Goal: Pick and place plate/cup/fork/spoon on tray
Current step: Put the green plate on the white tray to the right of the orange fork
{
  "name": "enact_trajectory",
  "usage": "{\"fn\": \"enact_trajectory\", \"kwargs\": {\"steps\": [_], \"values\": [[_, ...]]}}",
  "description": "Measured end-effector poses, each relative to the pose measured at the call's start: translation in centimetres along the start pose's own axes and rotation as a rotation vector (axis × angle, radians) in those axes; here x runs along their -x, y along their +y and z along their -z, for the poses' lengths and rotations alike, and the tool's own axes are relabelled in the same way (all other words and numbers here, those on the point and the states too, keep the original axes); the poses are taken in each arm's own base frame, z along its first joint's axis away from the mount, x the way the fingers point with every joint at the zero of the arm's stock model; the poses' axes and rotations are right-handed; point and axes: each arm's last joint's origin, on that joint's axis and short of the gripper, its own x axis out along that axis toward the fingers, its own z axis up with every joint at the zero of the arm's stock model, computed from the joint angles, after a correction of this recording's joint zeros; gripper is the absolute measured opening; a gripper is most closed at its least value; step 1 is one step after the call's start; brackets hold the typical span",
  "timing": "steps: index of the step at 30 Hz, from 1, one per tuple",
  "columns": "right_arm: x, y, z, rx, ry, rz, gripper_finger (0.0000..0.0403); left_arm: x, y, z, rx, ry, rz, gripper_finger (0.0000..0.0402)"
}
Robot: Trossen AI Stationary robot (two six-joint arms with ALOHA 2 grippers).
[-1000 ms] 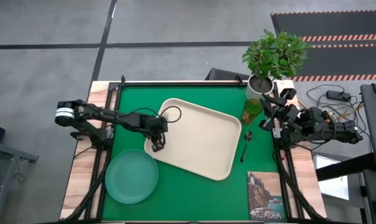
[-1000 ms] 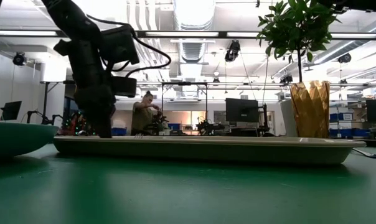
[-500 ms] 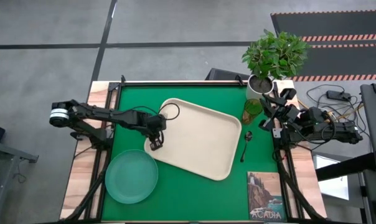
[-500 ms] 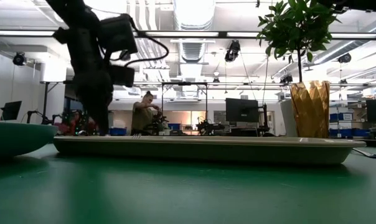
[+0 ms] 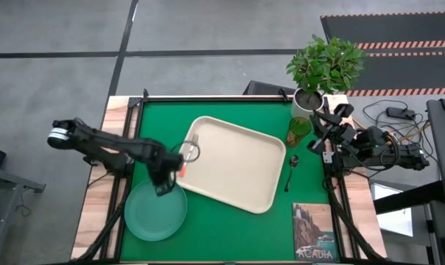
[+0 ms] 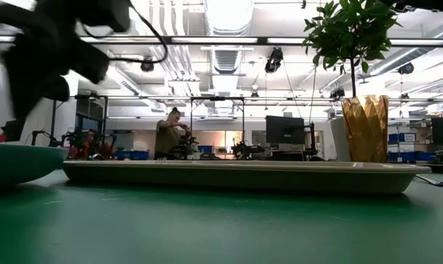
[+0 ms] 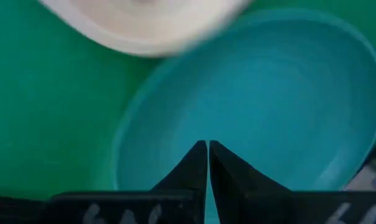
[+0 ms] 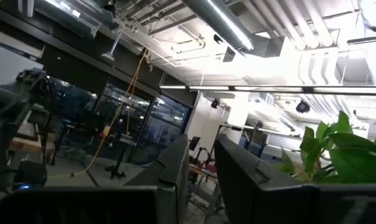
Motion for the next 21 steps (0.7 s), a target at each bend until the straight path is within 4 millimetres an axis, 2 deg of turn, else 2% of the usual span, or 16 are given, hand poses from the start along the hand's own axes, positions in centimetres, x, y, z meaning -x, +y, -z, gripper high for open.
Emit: {"fn": "enact_trajectory", "kwargs": {"steps": [4, 8, 17, 21], "values": [[0.0, -0.1, -0.1, 0.01, -0.01, 0.007, 0.0068, -0.2, -1.1, 1.1, -0.09, -0.045, -0.052, 0.0], [0.0, -0.1, -0.2, 0.011, -0.02, 0.011, 0.0068, -0.3, -1.2, 1.4, -0.139, -0.063, -0.124, 0.0015], [0.0, -0.2, -0.2, -0.023, -0.024, 0.013, 0.0068, -2.7, 0.6, 2.3, -0.163, 0.024, -0.217, 0.0131], [0.0, -0.2, -0.2, -0.033, -0.024, 0.013, 0.0068, -3.5, 1.1, 2.7, -0.201, 0.05, -0.238, 0.0158]]}}
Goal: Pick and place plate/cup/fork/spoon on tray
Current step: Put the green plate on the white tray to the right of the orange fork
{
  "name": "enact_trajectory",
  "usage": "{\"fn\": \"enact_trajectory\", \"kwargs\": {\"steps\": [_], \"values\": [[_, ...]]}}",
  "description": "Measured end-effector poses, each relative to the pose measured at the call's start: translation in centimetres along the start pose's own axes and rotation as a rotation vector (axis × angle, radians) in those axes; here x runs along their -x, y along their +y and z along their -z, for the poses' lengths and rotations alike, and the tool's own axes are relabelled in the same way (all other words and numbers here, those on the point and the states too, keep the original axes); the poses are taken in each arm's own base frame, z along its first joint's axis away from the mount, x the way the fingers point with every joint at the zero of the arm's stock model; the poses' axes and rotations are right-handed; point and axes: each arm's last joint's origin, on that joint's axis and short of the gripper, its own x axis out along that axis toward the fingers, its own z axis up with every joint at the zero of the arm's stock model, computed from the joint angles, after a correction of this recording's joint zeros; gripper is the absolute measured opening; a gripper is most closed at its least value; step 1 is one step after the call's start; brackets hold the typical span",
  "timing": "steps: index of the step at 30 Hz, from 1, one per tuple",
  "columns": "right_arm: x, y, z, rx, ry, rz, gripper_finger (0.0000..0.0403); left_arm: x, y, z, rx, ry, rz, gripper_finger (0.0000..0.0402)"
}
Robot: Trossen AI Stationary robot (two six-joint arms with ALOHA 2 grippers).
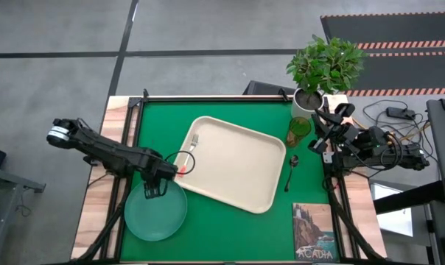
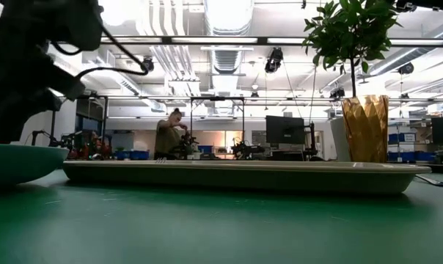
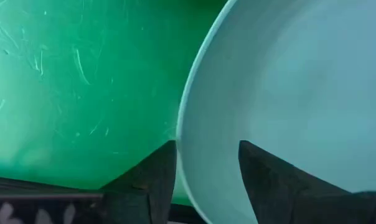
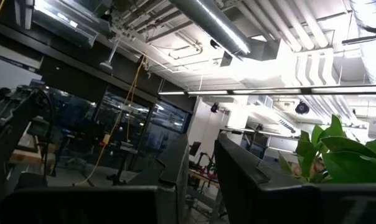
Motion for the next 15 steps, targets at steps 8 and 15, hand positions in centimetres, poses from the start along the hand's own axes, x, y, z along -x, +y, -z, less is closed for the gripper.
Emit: {"fn": "enact_trajectory", "kwargs": {"steps": [8, 15], "values": [[0.0, 0.0, 0.0, 0.0, 0.0, 0.0, 0.0068, -1.3, 0.4, 0.2, -0.015, -0.016, -0.049, 0.0161], [0.0, 0.0, 0.0, 0.0, 0.001, 0.0, 0.0068, -2.1, 0.4, 0.1, -0.013, -0.048, -0.032, 0.0141]]}}
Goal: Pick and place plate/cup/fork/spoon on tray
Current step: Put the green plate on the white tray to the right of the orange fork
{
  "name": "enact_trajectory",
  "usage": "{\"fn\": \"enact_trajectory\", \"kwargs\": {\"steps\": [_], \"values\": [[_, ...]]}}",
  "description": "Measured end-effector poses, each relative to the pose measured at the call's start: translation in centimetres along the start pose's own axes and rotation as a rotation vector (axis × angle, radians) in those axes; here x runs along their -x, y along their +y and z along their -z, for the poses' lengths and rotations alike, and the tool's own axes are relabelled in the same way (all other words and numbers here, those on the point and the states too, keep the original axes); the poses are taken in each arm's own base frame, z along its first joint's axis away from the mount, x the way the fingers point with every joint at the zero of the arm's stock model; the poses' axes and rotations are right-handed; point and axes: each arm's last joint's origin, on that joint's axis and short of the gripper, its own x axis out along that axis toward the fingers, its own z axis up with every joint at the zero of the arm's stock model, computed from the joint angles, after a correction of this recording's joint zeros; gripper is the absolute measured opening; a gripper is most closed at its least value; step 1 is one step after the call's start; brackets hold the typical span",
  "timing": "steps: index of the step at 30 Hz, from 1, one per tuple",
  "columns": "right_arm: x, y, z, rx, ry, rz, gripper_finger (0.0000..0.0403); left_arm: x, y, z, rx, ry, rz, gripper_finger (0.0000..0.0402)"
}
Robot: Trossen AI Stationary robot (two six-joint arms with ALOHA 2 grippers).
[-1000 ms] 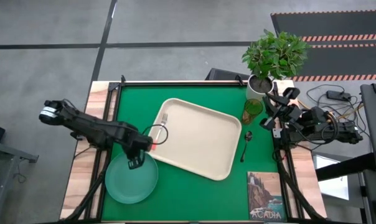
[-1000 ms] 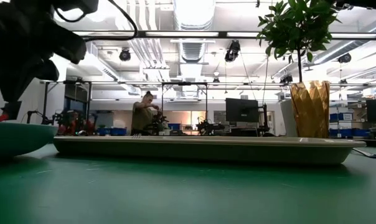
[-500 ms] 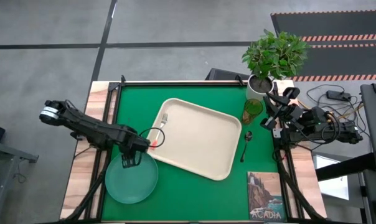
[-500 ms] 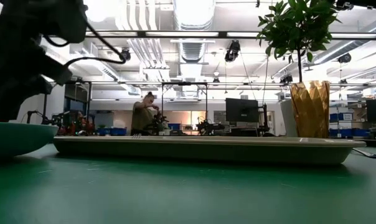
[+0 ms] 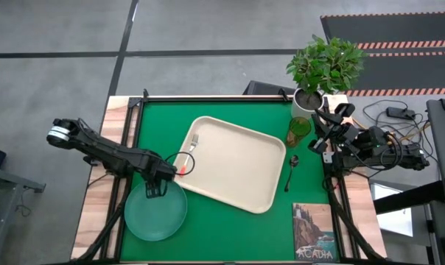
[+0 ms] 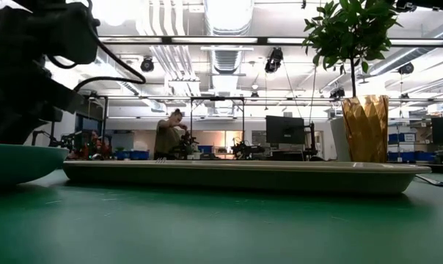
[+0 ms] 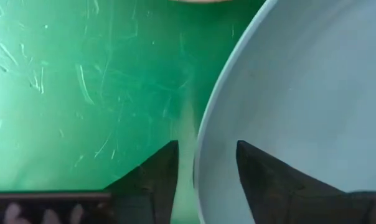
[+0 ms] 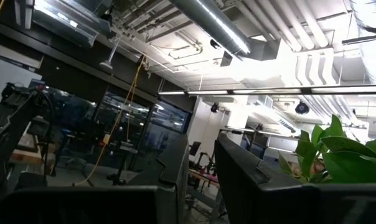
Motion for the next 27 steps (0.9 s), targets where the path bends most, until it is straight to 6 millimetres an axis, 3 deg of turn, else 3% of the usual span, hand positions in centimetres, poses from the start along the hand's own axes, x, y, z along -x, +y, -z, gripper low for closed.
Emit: {"fn": "enact_trajectory", "kwargs": {"steps": [7, 13, 20, 27], "values": [[0.0, 0.0, 0.0, 0.0, 0.0, 0.0, 0.0068, 0.0, 0.0, 0.0, -0.005, 0.009, 0.017, 0.0021], [0.0, 0.0, 0.0, 0.0, 0.0, 0.0, 0.0068, 0.7, -0.3, -0.3, -0.025, -0.01, 0.045, 0.0005], [0.0, 0.0, 0.0, -0.006, 0.002, 0.002, 0.0068, 5.4, -1.0, -1.5, 0.001, -0.19, 0.129, 0.0], [0.0, 0.0, 0.0, -0.006, 0.003, 0.002, 0.0068, 11.7, -1.7, -4.0, 0.057, -0.547, 0.141, 0.0]]}}
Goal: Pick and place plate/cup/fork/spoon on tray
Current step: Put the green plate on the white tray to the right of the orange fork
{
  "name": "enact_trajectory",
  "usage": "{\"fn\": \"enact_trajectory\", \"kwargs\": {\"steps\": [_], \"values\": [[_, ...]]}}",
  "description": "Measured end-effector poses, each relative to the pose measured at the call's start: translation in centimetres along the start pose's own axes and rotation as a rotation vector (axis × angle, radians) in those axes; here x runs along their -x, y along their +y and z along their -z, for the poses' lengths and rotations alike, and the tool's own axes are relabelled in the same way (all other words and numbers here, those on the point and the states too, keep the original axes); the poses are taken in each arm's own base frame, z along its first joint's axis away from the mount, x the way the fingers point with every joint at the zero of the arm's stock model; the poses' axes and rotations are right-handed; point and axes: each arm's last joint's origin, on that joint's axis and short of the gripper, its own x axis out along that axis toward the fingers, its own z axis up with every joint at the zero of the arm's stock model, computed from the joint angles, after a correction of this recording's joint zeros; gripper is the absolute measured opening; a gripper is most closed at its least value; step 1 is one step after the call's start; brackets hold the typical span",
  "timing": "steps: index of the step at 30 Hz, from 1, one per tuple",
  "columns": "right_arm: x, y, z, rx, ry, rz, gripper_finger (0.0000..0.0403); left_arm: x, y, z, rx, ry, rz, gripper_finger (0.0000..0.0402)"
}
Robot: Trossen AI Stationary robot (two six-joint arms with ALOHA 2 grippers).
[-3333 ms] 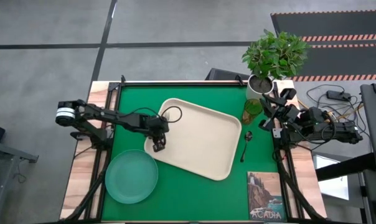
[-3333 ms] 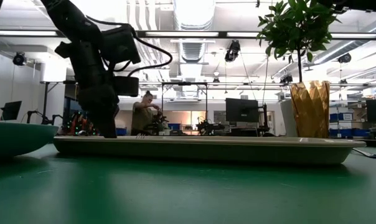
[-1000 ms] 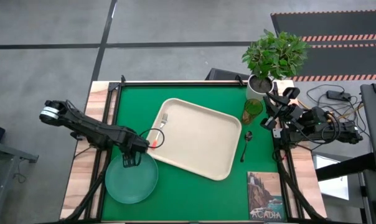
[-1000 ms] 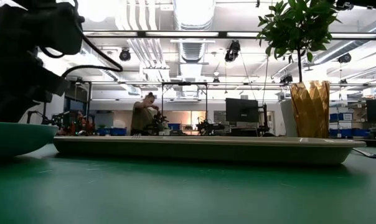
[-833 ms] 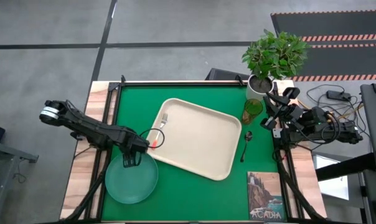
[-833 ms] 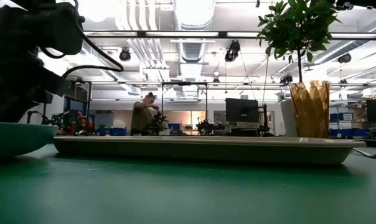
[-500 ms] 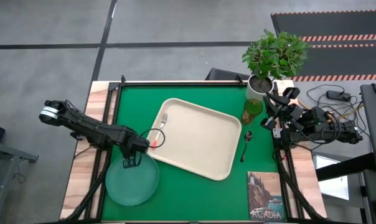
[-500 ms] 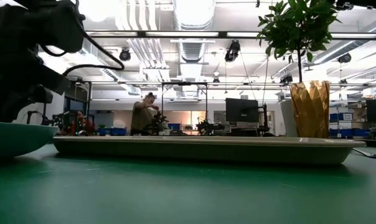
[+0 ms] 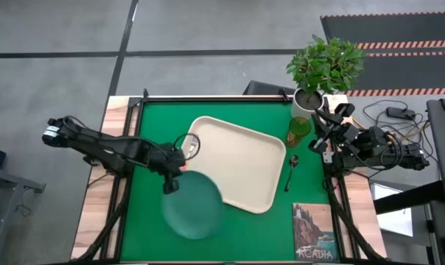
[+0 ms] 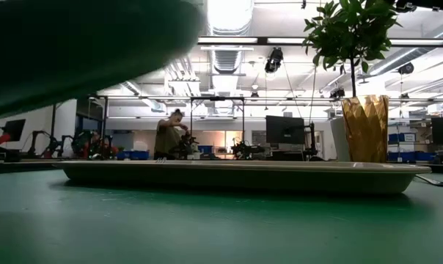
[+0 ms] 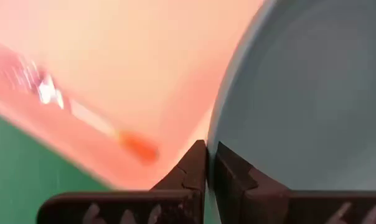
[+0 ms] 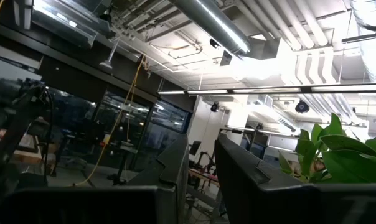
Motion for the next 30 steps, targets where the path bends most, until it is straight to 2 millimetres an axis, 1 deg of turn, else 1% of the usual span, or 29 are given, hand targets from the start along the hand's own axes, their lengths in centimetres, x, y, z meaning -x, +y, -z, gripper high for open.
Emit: {"fn": "enact_trajectory", "kwargs": {"steps": [3, 5, 9, 15, 18, 22, 24, 30], "values": [[0.0, 0.0, 0.0, 0.0, 0.0, 0.0, 0.0068, 1.0, 0.0, -1.9, 0.049, -0.166, -0.062, 0.0], [0.0, 0.0, 0.0, 0.0, 0.0, 0.0, 0.0068, 1.0, 0.5, -3.1, 0.105, -0.277, -0.13, 0.0], [0.0, 0.0, 0.0, 0.0, 0.0, 0.0, 0.0068, -0.6, 1.9, -5.0, 0.193, -0.379, -0.16, 0.0], [0.0, 0.0, 0.0, 0.002, 0.004, -0.002, 0.0068, -3.5, 4.8, -6.7, 0.284, -0.367, -0.311, 0.0], [0.0, 0.0, 0.0, 0.003, 0.004, -0.003, 0.0068, -4.8, 5.8, -7.0, 0.305, -0.325, -0.329, 0.0], [0.0, 0.0, 0.0, 0.002, 0.005, -0.003, 0.0068, -6.3, 6.4, -7.2, 0.316, -0.268, -0.32, 0.0], [0.0, 0.1, 0.1, 0.004, 0.009, -0.007, 0.0068, -6.8, 6.5, -7.1, 0.329, -0.237, -0.298, 0.0], [0.0, 0.1, 0.1, 0.006, 0.013, -0.009, 0.0068, -8.6, 6.8, -7.0, 0.344, -0.184, -0.315, 0.0]]}}
